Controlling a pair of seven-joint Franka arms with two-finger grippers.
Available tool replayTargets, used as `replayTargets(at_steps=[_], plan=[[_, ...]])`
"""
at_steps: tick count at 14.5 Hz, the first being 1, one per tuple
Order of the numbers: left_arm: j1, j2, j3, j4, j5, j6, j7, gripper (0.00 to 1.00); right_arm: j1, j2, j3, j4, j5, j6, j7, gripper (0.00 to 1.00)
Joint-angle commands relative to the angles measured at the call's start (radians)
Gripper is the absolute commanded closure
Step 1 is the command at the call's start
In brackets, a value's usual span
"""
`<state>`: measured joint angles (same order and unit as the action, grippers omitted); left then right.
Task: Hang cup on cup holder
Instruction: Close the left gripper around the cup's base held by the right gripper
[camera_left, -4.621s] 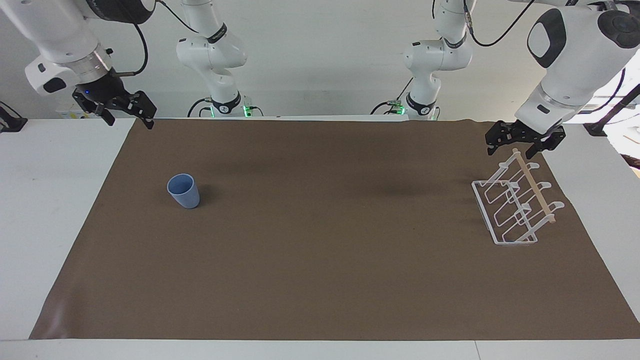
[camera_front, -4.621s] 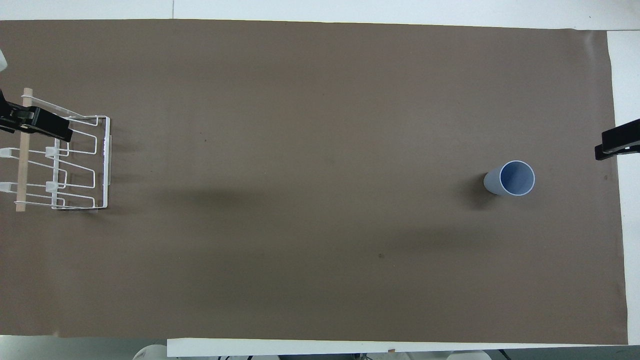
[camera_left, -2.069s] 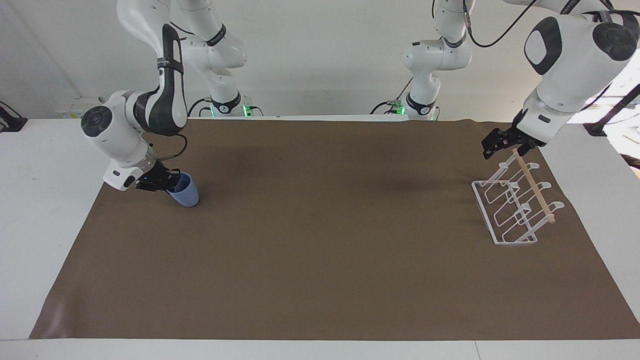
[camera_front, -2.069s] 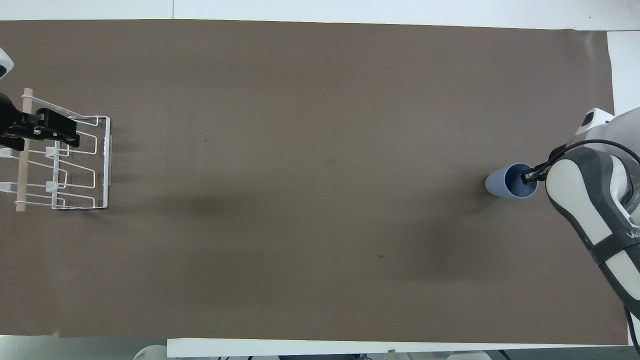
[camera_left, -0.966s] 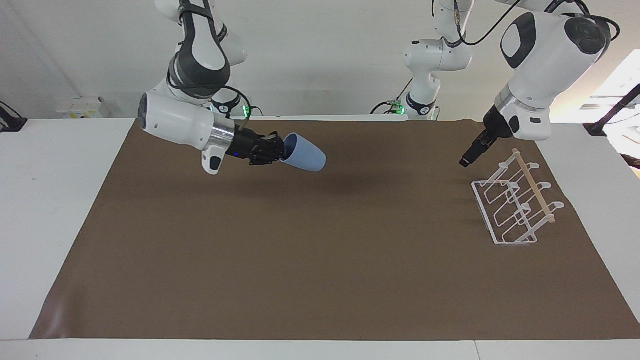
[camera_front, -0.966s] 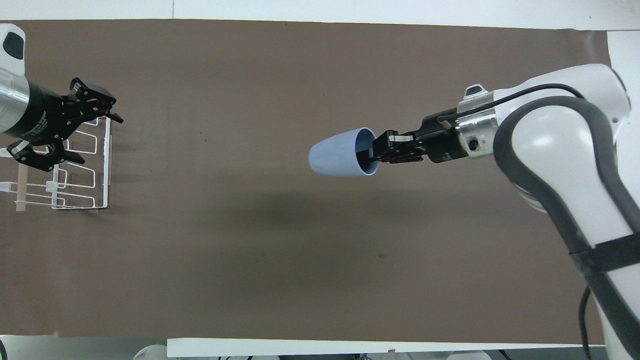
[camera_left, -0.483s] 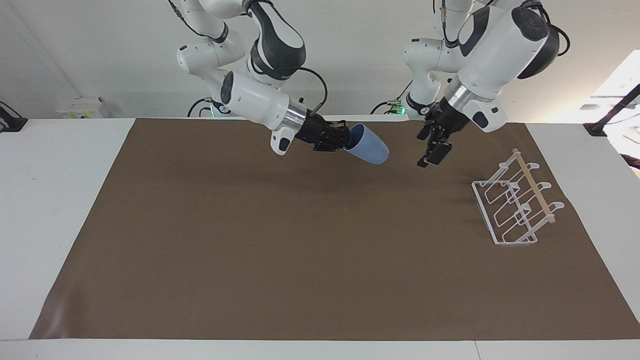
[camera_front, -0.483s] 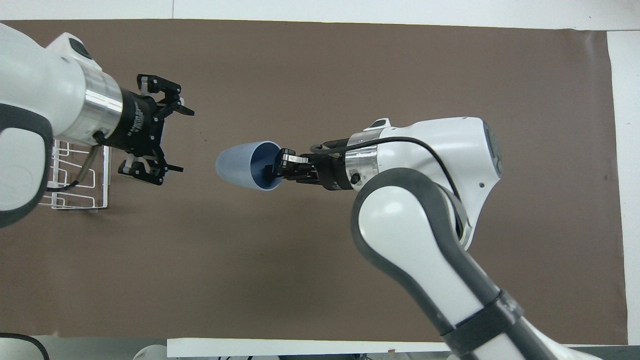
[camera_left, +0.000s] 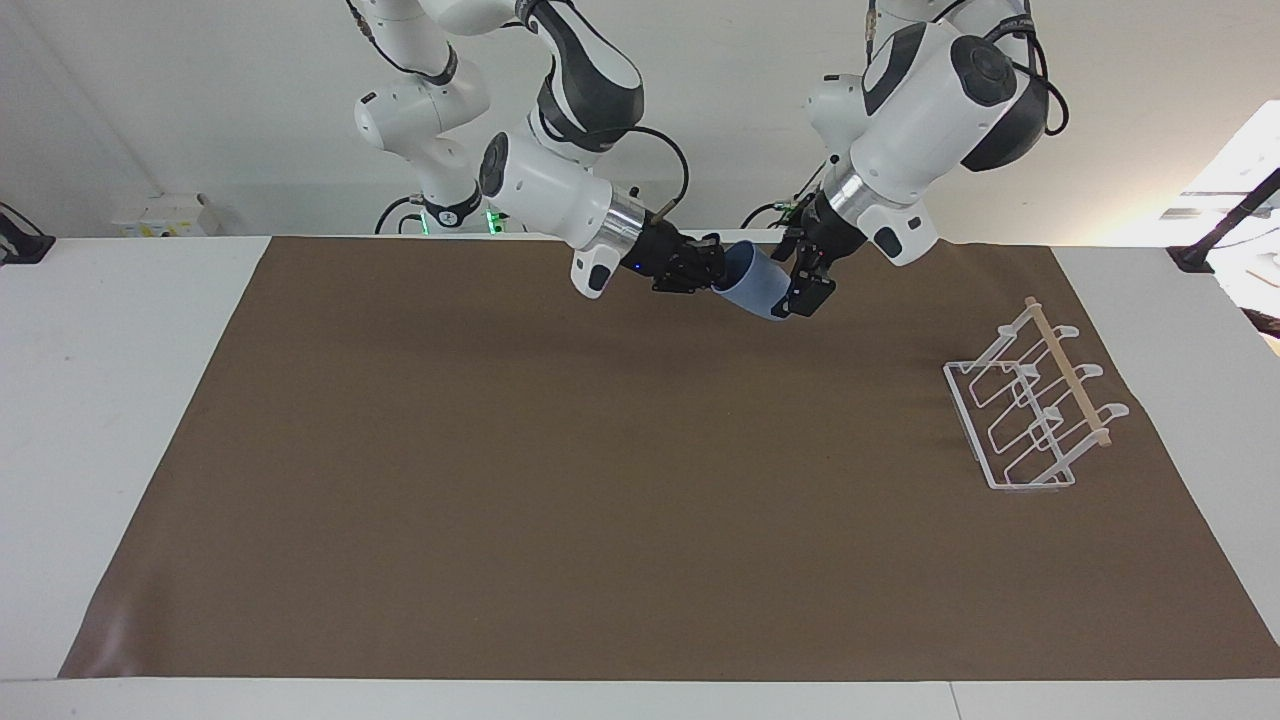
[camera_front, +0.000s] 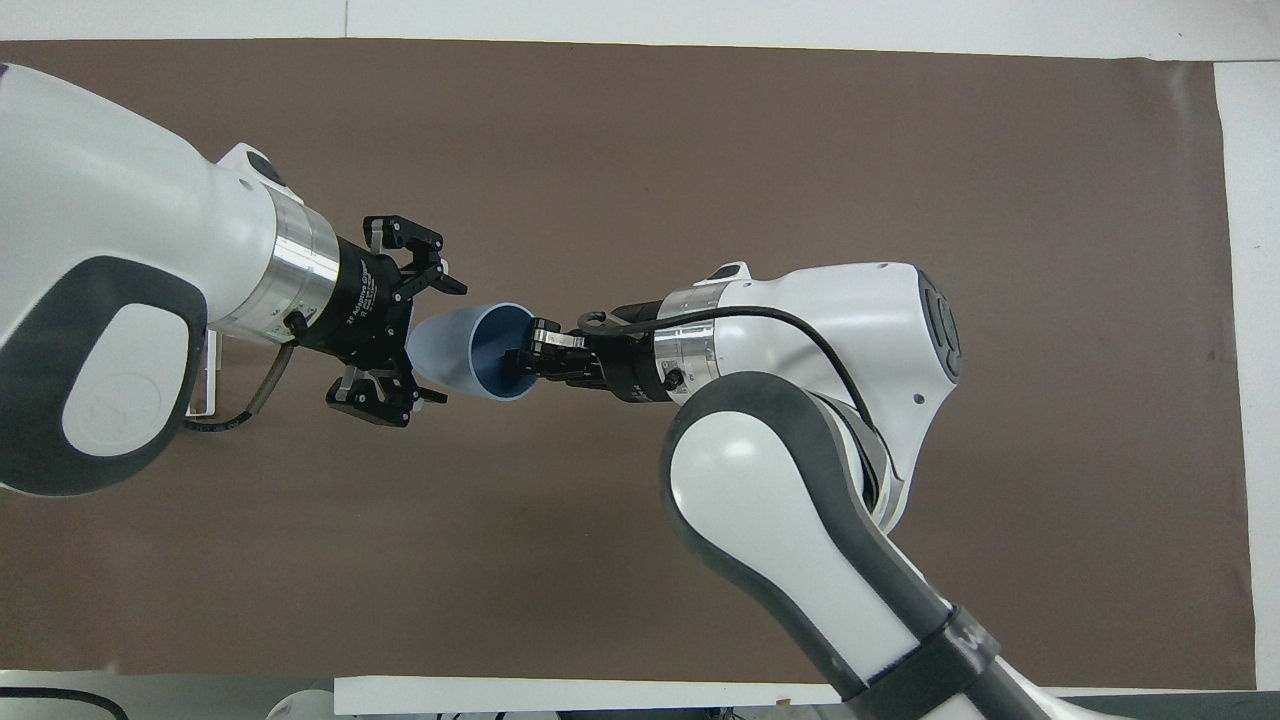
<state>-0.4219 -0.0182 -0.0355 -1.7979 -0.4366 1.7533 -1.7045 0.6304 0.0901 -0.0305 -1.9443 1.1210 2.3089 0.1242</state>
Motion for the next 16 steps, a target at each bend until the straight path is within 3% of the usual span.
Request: replayTargets(at_steps=[1, 3, 13, 15, 16], plan=[[0.052, -0.088, 0.009, -0.151, -0.161, 0.05, 0.107, 0.0, -0.005, -0.007, 0.001, -0.008, 0.026, -0.003, 0.005, 0.99], [0.046, -0.115, 0.006, -0.217, -0.18, 0.133, 0.114, 0.0, -0.005, -0.007, 0.001, -0.008, 0.026, -0.003, 0.005, 0.99], [0.052, -0.105, 0.008, -0.29, -0.226, 0.184, 0.207, 0.03, -0.005, -0.007, 0.0, -0.008, 0.026, -0.002, 0.005, 0.99], [0.049, -0.105, 0.008, -0.29, -0.228, 0.184, 0.194, 0.53, -0.006, -0.007, 0.0, -0.008, 0.026, 0.0, 0.005, 0.99], [0.035, -0.105, 0.006, -0.29, -0.223, 0.195, 0.216, 1.0, -0.006, -0.007, 0.0, -0.008, 0.026, 0.001, 0.005, 0.99]])
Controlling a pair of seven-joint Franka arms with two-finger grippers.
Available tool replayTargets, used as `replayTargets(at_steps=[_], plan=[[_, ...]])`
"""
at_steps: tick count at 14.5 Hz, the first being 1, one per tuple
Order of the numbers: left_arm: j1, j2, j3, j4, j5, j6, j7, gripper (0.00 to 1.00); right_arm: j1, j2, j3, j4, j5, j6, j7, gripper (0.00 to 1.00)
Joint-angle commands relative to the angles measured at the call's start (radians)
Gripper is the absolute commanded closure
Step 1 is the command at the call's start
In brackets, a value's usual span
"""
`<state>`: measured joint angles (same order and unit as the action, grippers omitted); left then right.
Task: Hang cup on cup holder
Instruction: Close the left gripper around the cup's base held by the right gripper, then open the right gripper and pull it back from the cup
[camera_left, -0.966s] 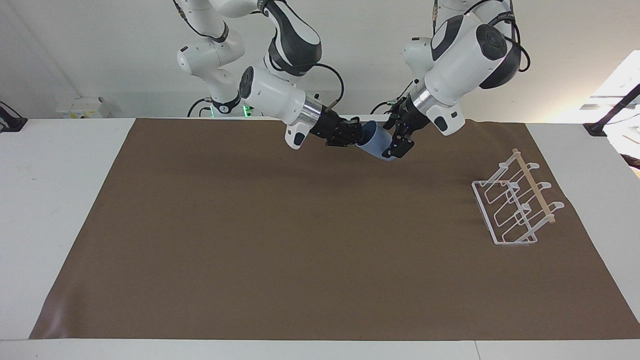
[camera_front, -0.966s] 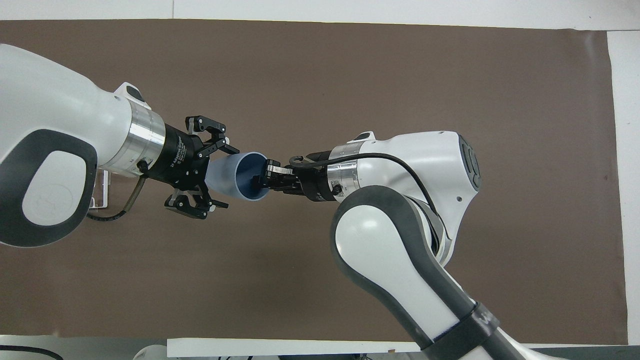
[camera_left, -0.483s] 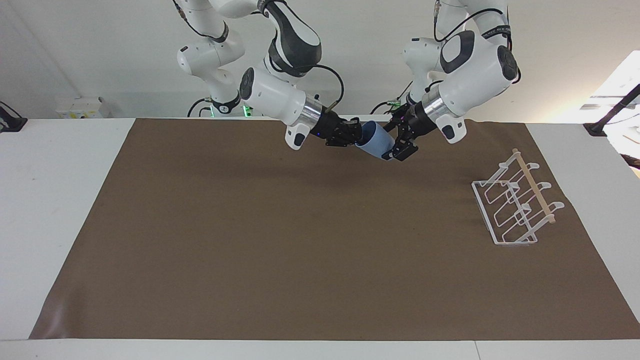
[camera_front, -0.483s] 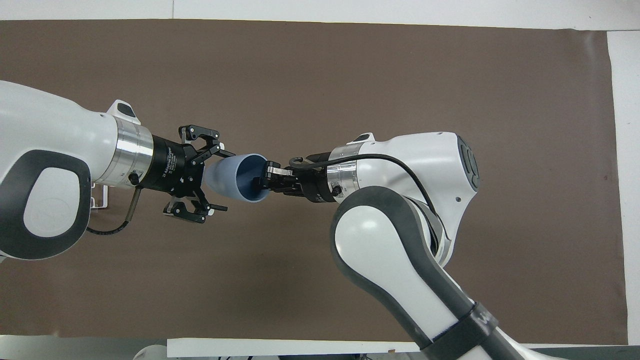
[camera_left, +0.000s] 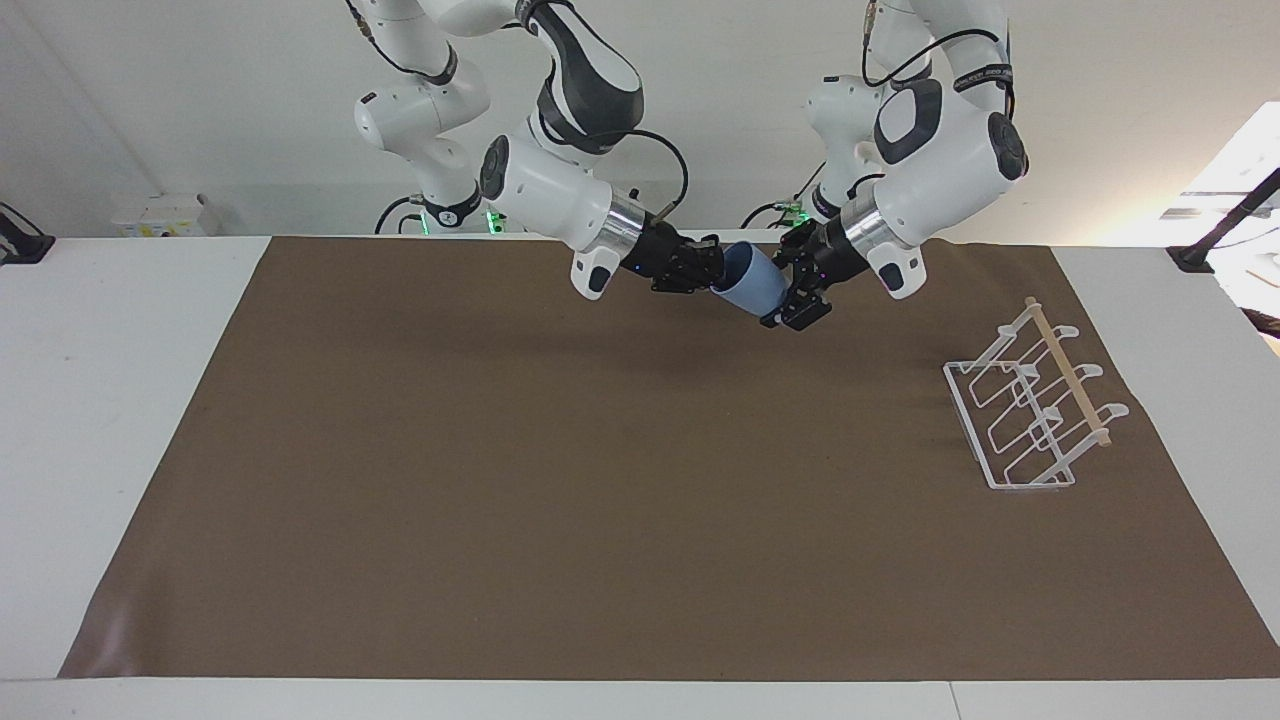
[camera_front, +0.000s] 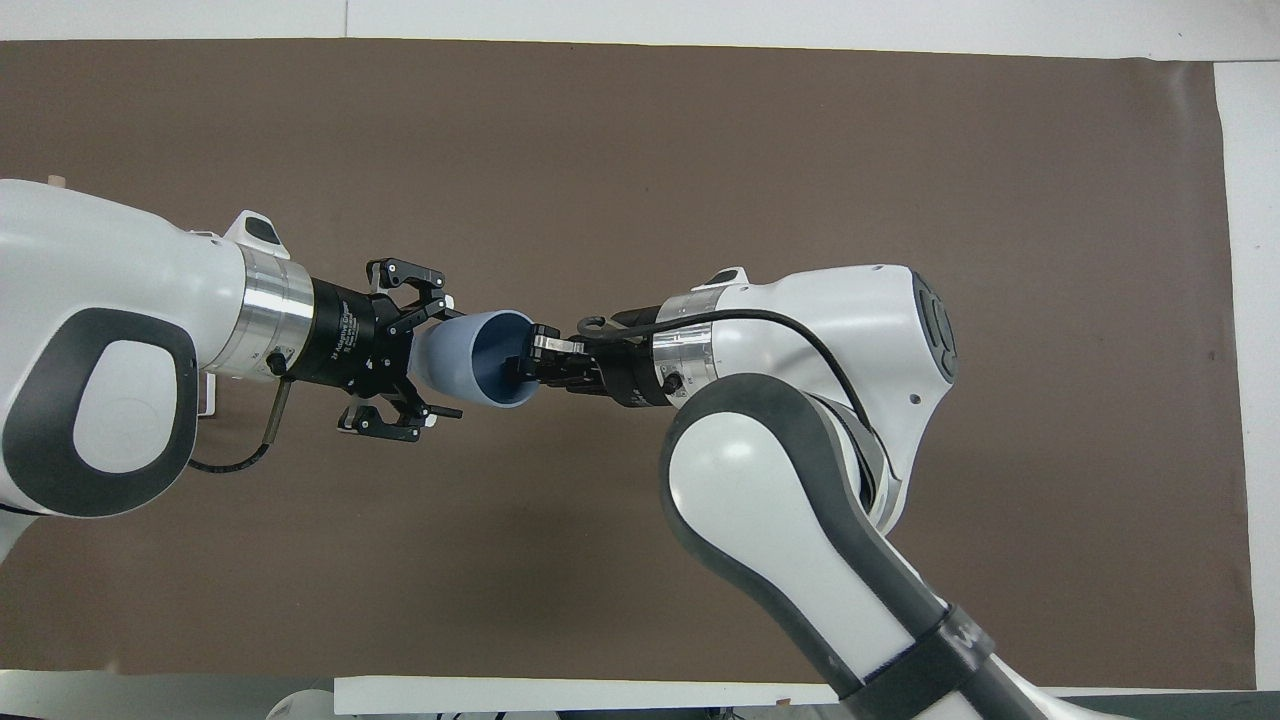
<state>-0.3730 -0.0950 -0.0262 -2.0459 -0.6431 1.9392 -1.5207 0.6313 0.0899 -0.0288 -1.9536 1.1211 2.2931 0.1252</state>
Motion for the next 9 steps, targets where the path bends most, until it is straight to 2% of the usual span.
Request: replayTargets(at_steps=[1, 4, 5, 6, 7, 9], plan=[[-0.023, -0.028, -0.001, -0.042, -0.02, 0.041, 0.03, 1.0, -0.007, -0.007, -0.002, 0.001, 0.026, 0.019, 0.004, 0.99], [-0.021, -0.026, -0.003, -0.04, -0.027, 0.049, 0.028, 1.0, -0.007, -0.006, -0.002, 0.001, 0.026, 0.02, 0.005, 0.97], [-0.02, -0.026, -0.003, -0.04, -0.026, 0.044, 0.031, 1.0, -0.007, -0.007, -0.002, 0.001, 0.025, 0.02, 0.005, 0.78], [-0.012, -0.025, 0.0, -0.033, -0.026, 0.026, 0.034, 1.0, -0.007, -0.007, -0.003, 0.001, 0.023, 0.025, 0.004, 0.19], [0.012, -0.023, 0.0, -0.025, -0.026, 0.003, 0.034, 1.0, -0.008, -0.007, -0.003, 0.004, 0.02, 0.026, -0.005, 0.01], [0.046, -0.009, 0.0, 0.001, -0.024, -0.026, 0.034, 1.0, -0.028, -0.006, -0.005, 0.004, 0.016, 0.032, -0.007, 0.01]])
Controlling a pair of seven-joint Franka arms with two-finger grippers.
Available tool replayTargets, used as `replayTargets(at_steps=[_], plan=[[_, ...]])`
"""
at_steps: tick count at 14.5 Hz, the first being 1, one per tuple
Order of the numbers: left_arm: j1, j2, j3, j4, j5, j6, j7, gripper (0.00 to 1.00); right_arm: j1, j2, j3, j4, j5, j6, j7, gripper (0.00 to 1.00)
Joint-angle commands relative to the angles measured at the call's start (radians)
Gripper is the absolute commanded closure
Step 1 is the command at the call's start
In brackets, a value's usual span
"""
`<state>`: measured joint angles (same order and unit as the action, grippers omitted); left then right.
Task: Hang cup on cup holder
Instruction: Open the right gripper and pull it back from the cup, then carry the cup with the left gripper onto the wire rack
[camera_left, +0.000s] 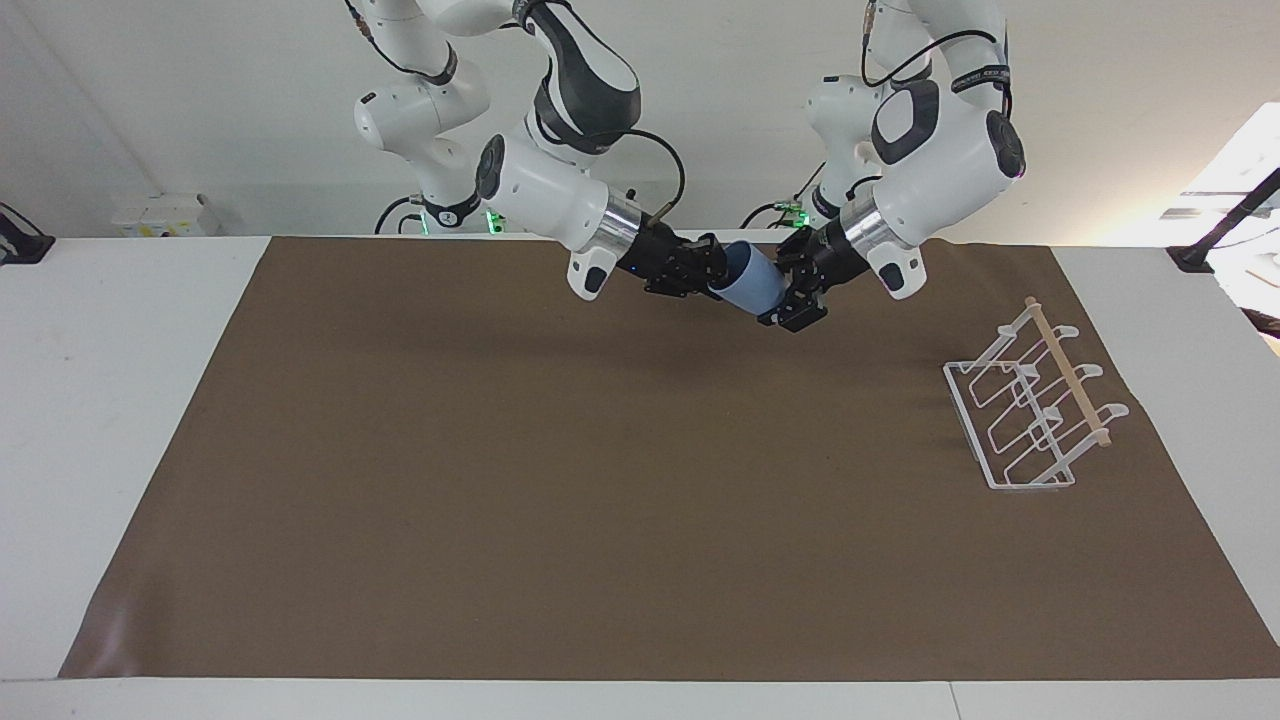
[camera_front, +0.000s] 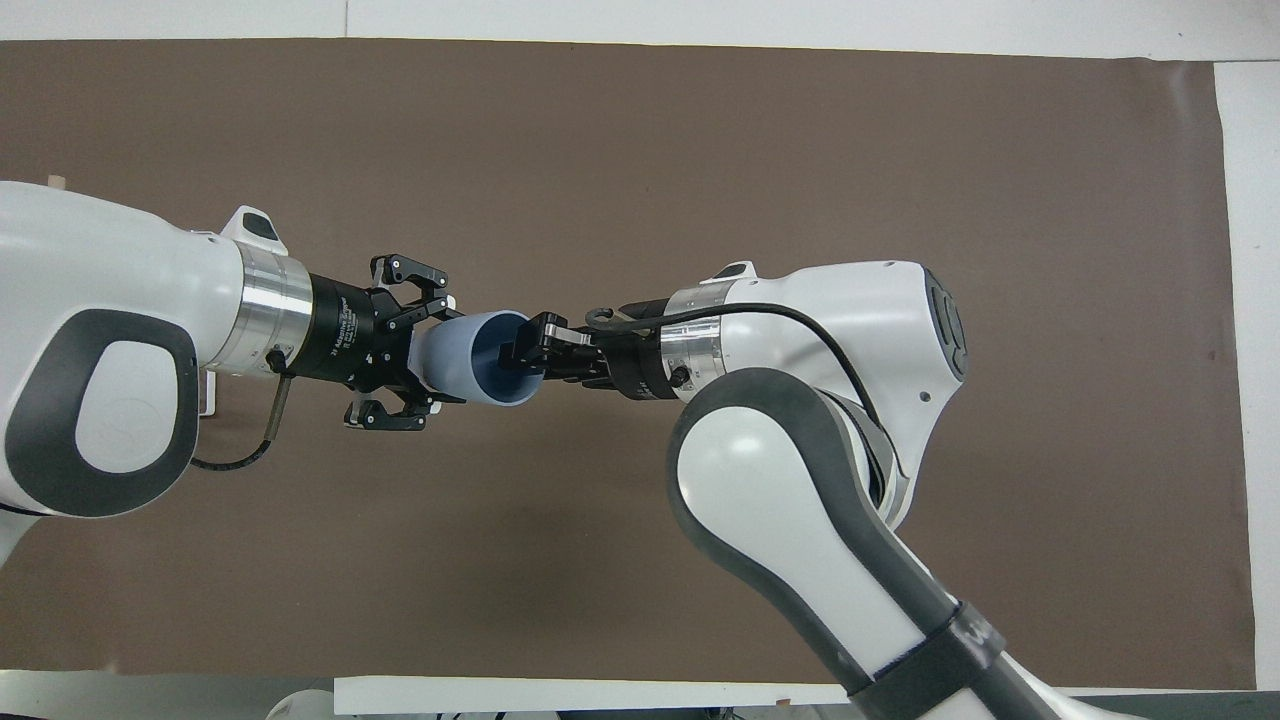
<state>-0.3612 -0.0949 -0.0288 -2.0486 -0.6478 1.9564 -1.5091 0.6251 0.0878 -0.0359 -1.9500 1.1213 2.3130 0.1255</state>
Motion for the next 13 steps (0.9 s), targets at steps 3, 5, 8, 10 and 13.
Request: replayTargets(at_steps=[3, 5, 8, 10, 13], plan=[[0.065, 0.0, 0.013, 0.063, 0.035, -0.089, 0.067, 1.0, -0.1, -0.014, 0.001, 0.006, 0.009, 0.002, -0.027, 0.01], [0.082, 0.041, 0.013, 0.154, 0.153, -0.137, 0.096, 1.0, -0.178, -0.045, 0.001, 0.002, 0.005, -0.035, -0.03, 0.01], [0.044, 0.058, 0.007, 0.208, 0.42, -0.224, 0.102, 1.0, -0.284, -0.059, -0.002, 0.0, -0.149, -0.118, -0.035, 0.01], [0.044, 0.058, 0.01, 0.206, 0.497, -0.238, 0.116, 1.0, -0.347, -0.054, -0.001, 0.006, -0.369, -0.129, -0.061, 0.01], [-0.005, 0.057, 0.004, 0.215, 0.803, -0.311, 0.109, 1.0, -0.424, -0.052, -0.002, 0.003, -0.613, -0.139, -0.127, 0.01]])
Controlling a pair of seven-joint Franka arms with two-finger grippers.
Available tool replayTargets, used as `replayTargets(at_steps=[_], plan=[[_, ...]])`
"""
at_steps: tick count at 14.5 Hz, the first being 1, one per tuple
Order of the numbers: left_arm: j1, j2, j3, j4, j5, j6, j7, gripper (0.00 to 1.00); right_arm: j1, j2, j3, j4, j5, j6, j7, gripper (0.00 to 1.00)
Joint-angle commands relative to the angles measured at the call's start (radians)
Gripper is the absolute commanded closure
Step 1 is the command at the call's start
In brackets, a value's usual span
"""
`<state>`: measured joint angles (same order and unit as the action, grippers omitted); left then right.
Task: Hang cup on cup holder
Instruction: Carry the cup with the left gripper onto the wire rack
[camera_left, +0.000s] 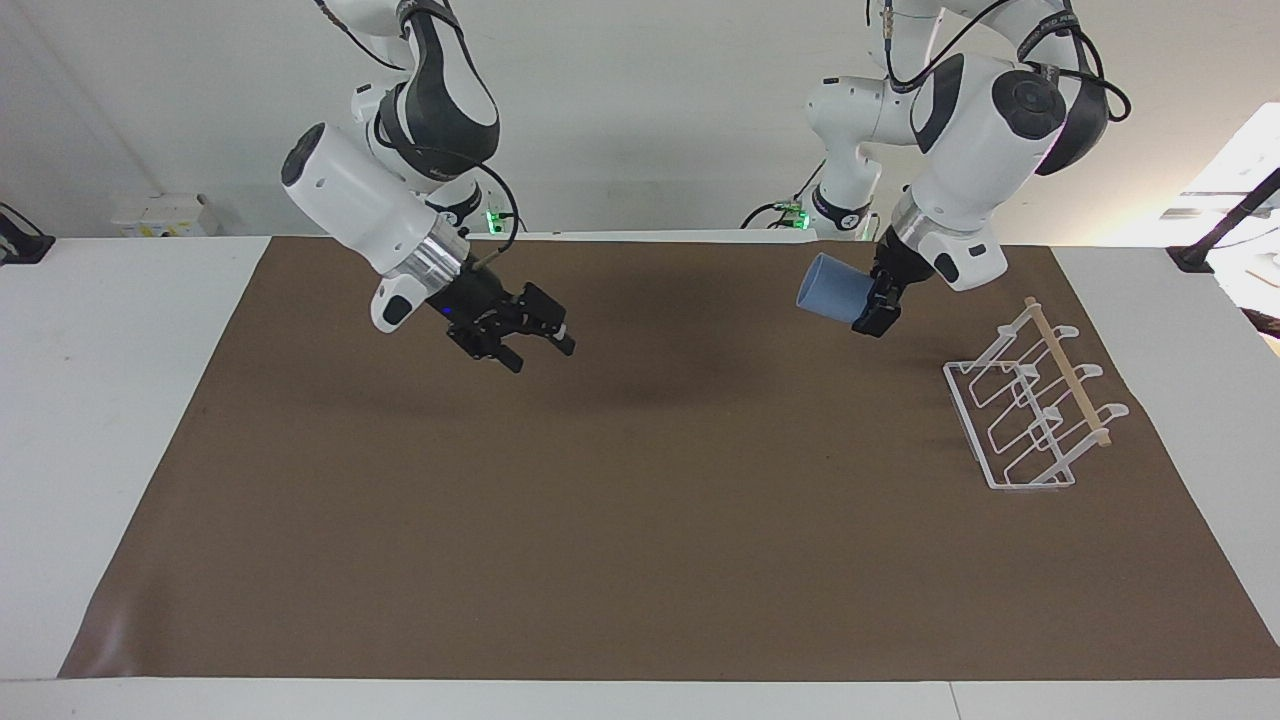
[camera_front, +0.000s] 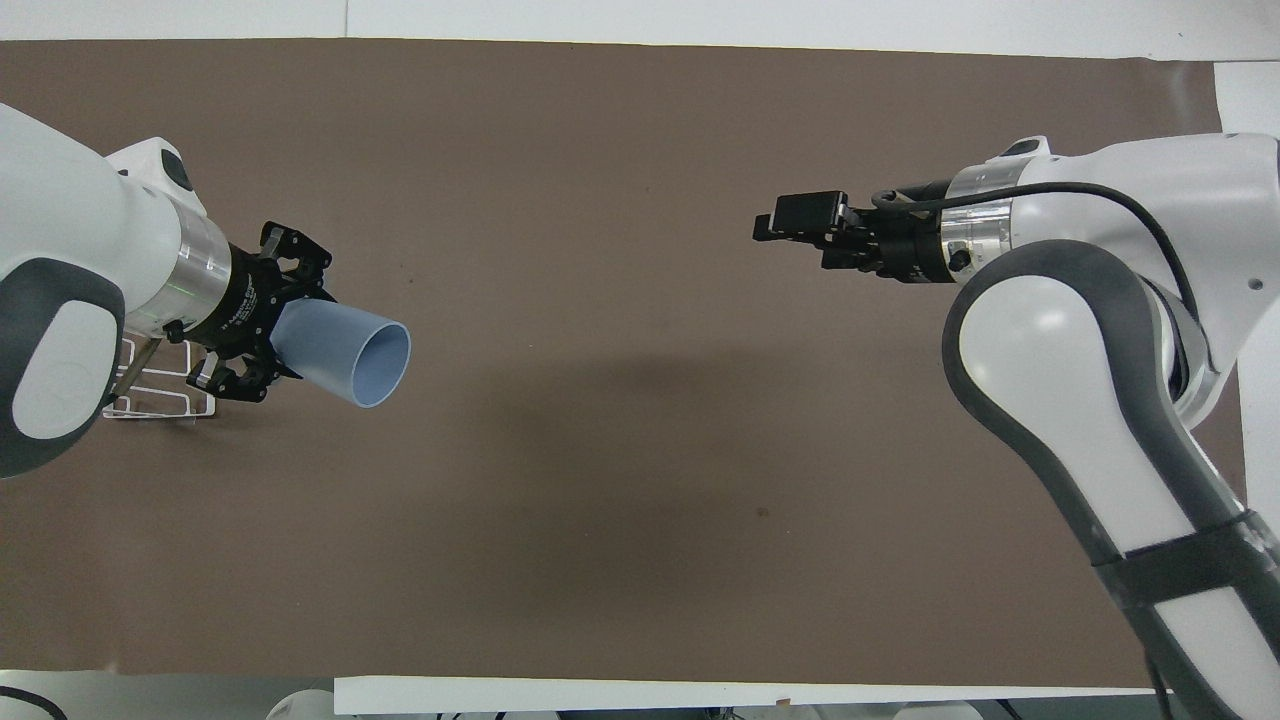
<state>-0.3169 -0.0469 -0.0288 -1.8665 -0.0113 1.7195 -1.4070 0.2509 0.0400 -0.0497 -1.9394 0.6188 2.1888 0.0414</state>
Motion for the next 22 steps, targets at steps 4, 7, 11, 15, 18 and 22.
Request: replayTargets(at_steps=[4, 7, 11, 15, 18, 22], plan=[[-0.139, -0.007, 0.003, -0.002, 0.608, -0.138, -0.069, 1.0, -0.149, -0.006, 0.01, 0.081, -0.505, -0.144, -0.043, 0.01], [-0.198, -0.024, 0.003, -0.063, 0.912, -0.198, -0.154, 1.0, -0.215, -0.017, 0.005, 0.209, -0.646, -0.338, -0.043, 0.01], [-0.179, 0.024, 0.006, -0.063, 1.253, -0.196, -0.225, 1.0, -0.258, -0.041, 0.004, 0.431, -0.685, -0.68, -0.057, 0.01], [-0.133, 0.148, 0.006, -0.062, 1.462, -0.247, -0.469, 1.0, -0.268, -0.089, 0.005, 0.378, -0.682, -0.759, -0.078, 0.01], [-0.11, 0.344, 0.012, 0.027, 1.553, -0.332, -0.651, 1.0, -0.268, -0.089, 0.004, 0.372, -0.682, -0.759, -0.078, 0.01], [-0.105, 0.427, 0.01, 0.026, 1.548, -0.347, -0.751, 1.0, -0.288, -0.089, 0.002, 0.37, -0.67, -0.768, -0.083, 0.01]])
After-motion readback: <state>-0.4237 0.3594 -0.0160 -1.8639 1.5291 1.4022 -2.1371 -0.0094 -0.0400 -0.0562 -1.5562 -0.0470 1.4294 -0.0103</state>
